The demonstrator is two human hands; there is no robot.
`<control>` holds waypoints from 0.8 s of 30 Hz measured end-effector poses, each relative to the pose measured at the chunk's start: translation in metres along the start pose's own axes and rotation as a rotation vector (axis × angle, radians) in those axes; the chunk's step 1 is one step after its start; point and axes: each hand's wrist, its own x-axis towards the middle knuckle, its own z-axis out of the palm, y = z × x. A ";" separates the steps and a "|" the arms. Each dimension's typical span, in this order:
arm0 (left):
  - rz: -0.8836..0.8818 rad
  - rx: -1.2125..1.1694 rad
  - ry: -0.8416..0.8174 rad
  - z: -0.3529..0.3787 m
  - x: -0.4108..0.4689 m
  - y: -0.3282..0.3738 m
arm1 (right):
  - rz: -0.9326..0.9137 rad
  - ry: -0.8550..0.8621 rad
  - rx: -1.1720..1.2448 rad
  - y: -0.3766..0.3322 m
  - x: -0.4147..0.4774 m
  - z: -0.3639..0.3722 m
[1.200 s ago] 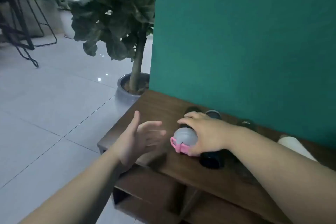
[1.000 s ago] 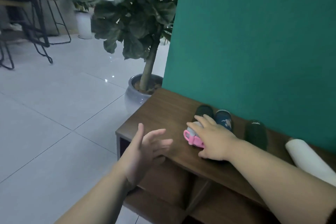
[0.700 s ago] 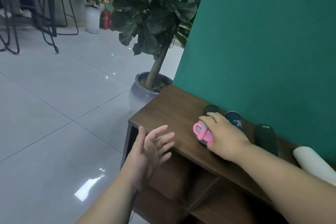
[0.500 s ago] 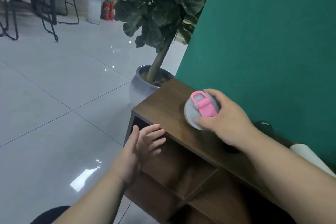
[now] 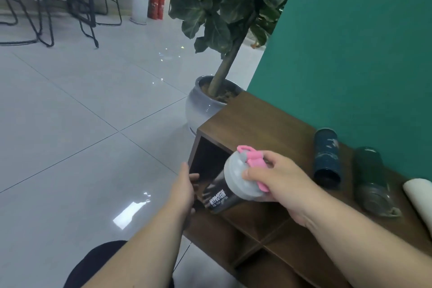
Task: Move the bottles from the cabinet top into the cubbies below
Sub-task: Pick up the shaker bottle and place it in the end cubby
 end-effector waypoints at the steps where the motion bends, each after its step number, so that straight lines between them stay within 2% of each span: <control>1: -0.066 -0.002 0.007 0.001 0.003 -0.006 | 0.036 0.022 -0.020 0.009 0.005 0.007; 5: -0.242 -0.105 -0.005 0.011 0.018 -0.020 | 0.131 0.098 -0.051 0.041 0.029 0.036; 10: -0.281 -0.289 0.046 0.020 0.050 -0.029 | 0.184 0.245 0.045 0.064 0.066 0.067; 15: -0.268 -0.391 0.067 0.023 0.088 -0.047 | 0.149 0.348 0.179 0.080 0.097 0.087; 19: -0.266 -0.332 0.059 0.024 0.097 -0.048 | 0.131 0.392 0.204 0.086 0.115 0.099; 24: -0.125 -0.200 0.037 0.027 0.110 -0.051 | 0.095 0.394 0.196 0.088 0.132 0.106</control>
